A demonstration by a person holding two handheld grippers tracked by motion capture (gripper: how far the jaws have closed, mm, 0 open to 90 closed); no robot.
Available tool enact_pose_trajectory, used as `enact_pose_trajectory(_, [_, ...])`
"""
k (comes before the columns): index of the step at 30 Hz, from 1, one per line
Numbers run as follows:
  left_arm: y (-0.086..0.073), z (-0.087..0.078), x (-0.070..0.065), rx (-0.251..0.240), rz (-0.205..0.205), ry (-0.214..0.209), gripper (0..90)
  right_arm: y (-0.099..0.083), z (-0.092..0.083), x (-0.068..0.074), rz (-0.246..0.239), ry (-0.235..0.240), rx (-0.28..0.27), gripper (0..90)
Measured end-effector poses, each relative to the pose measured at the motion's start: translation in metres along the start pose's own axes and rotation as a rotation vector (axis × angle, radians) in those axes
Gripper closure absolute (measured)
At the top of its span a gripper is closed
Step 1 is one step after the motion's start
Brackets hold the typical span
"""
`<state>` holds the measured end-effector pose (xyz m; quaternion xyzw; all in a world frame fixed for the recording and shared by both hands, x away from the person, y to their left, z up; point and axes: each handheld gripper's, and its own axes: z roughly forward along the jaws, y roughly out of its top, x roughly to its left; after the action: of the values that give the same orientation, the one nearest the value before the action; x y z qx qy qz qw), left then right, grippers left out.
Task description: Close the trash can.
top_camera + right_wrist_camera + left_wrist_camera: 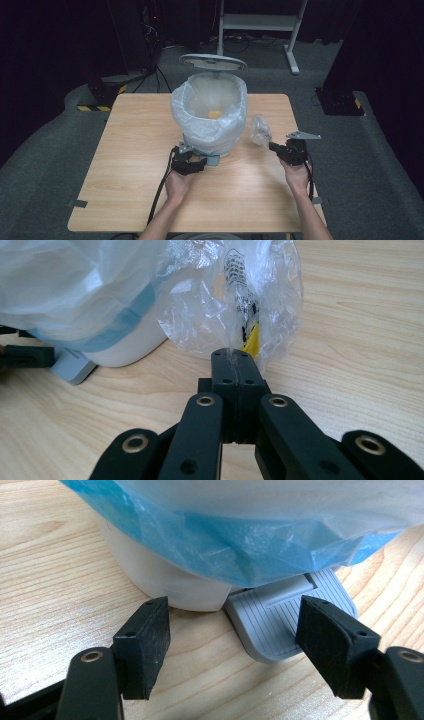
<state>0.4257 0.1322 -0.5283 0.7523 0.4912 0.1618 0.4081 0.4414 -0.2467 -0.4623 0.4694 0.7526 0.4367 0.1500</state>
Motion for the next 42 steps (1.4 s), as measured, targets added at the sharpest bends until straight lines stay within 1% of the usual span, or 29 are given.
enact_pose_trajectory(5, [0.0,0.0,0.0,0.0,0.0,0.0,29.9,-0.001,-0.008,0.004,-0.018,0.013,-0.008,90.0])
enact_pose_trajectory(10, [0.0,0.0,0.0,0.0,-0.002,-0.001,29.9,-0.004,-0.012,0.005,-0.013,0.02,-0.006,90.0])
enact_pose_trajectory(14, [0.0,0.0,0.0,0.0,-0.002,-0.001,29.9,-0.005,-0.015,0.007,-0.02,0.025,-0.006,90.0])
enact_pose_trajectory(22, [0.0,0.0,0.0,0.0,-0.002,-0.001,30.0,-0.005,-0.023,0.015,-0.038,0.041,-0.013,90.0])
enact_pose_trajectory(25, [0.0,0.0,0.0,0.005,0.004,-0.002,29.9,-0.005,-0.026,0.017,-0.04,0.046,-0.014,90.0])
enact_pose_trajectory(28, [0.0,0.0,0.001,0.005,0.004,-0.002,30.0,-0.005,-0.029,0.018,-0.042,0.051,-0.017,90.0])
enact_pose_trajectory(32, [0.0,0.0,0.001,0.005,0.003,-0.002,29.9,-0.006,-0.032,0.019,-0.033,0.067,-0.019,90.0])
enact_pose_trajectory(37, [0.0,0.0,0.001,0.005,0.005,-0.001,30.0,-0.006,-0.036,0.02,-0.036,0.068,-0.015,90.0])
enact_pose_trajectory(42, [0.0,0.0,0.001,0.005,0.004,-0.002,30.0,-0.005,-0.041,0.022,-0.045,0.073,-0.026,90.0])
